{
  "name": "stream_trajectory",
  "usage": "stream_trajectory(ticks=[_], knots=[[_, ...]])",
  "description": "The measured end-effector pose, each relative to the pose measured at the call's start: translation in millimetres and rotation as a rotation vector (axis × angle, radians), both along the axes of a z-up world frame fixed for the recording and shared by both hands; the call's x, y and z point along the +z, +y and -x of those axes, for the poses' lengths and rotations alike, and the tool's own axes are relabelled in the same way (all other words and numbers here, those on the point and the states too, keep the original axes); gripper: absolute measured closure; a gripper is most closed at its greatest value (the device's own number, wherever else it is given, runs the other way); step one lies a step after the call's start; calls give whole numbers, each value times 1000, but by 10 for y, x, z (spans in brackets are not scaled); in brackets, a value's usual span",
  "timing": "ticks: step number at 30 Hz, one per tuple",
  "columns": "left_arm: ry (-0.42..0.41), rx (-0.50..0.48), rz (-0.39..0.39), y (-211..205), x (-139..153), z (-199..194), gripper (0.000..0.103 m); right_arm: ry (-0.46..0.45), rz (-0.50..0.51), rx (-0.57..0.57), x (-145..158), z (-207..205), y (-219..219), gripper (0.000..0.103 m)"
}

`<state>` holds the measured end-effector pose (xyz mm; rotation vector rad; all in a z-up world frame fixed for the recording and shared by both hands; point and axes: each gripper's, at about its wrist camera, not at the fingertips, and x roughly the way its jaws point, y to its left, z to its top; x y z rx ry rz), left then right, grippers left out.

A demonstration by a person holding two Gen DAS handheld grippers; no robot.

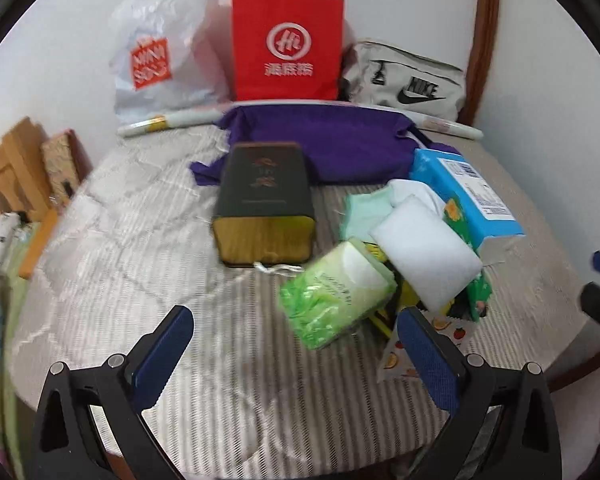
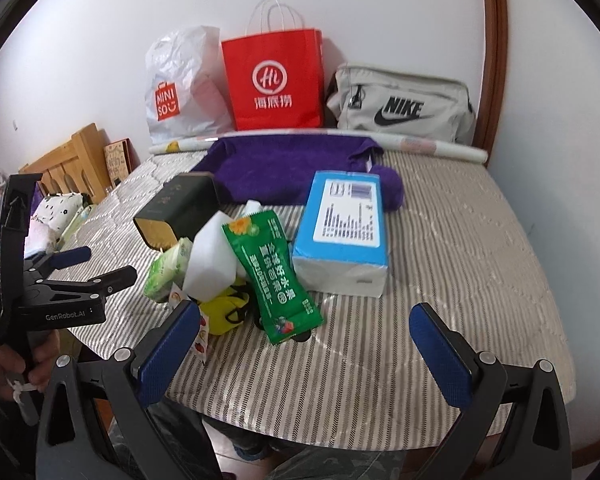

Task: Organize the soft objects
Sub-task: 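Grasp the green snack packet with the right tool while the left tool grasps the green-white tissue pack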

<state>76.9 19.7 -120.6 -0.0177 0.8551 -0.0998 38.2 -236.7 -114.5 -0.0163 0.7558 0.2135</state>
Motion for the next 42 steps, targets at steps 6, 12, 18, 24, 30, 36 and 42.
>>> stream_trajectory(ticks=[6,12,18,24,30,36,42], knots=[[9,-83,-9,-77,-183,-157,1,58,-4,3,-225,-173,-34,0],[15,-169,-61,-169,-335,-326,1,120,-19,-10,-424,-335,-109,0],[6,-212,-72,-215,-401,-436,5,161,-27,0,-575,-464,-122,0],[24,-235,5,-118,-409,-481,43,161,-48,54,-615,-585,-29,1],[9,-222,-16,-89,-336,-384,45,151,-28,115,-678,-721,155,13],[24,-172,16,72,-338,-345,45,162,-59,166,-786,-813,270,44],[39,-128,38,181,-403,-337,45,127,-56,202,-799,-787,276,66]])
